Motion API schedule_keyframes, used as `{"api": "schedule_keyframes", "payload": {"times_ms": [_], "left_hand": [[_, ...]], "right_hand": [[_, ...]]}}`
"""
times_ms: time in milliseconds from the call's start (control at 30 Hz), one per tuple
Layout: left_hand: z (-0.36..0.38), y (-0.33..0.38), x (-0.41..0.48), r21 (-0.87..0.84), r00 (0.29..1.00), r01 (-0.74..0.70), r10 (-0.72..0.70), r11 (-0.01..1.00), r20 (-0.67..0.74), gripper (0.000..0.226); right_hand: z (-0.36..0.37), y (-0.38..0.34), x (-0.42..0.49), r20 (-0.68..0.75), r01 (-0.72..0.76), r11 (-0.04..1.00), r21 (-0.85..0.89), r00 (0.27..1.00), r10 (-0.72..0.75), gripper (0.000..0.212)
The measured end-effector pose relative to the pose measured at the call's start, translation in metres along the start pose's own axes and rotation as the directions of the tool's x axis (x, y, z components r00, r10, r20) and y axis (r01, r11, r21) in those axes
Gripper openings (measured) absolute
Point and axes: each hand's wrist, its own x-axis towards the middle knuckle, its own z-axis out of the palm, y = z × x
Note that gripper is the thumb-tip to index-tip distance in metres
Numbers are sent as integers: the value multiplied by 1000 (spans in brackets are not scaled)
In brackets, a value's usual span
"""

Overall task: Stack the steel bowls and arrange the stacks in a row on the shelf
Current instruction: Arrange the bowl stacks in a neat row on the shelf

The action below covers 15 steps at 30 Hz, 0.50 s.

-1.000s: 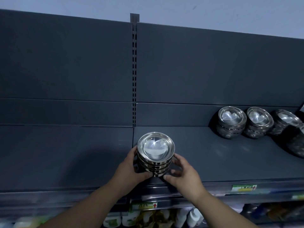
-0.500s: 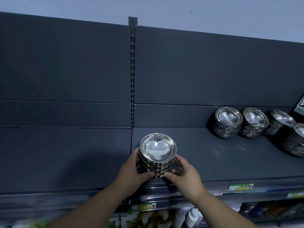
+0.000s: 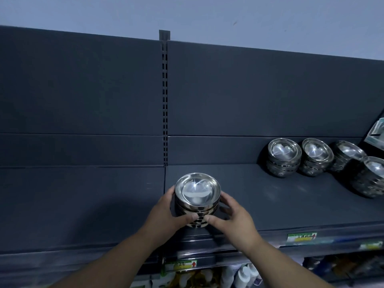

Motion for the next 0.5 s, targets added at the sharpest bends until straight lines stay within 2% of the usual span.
{"api": "schedule_keyframes", "payload": {"times_ms": [133,200,400,500], "left_hand": [[2,-1,2,-64,1000,17,-16,998,8,78],[3,-4,3,-86,1000,25,-24,996,9,84],[3,-5,4,-92,1000,25,-24,995,6,84],[2,-5,3,-88,999,50,-49,995,10,94]], "right_hand": [[1,1,1,-12,-6,1000,23,1000,6,78],[2,1,2,-21,-6,1000,20,1000,6,76],[2,4,1,-40,-10,1000,4,999,10,77],[2,1,0,-39,-3,1000,6,999,3,75]]}}
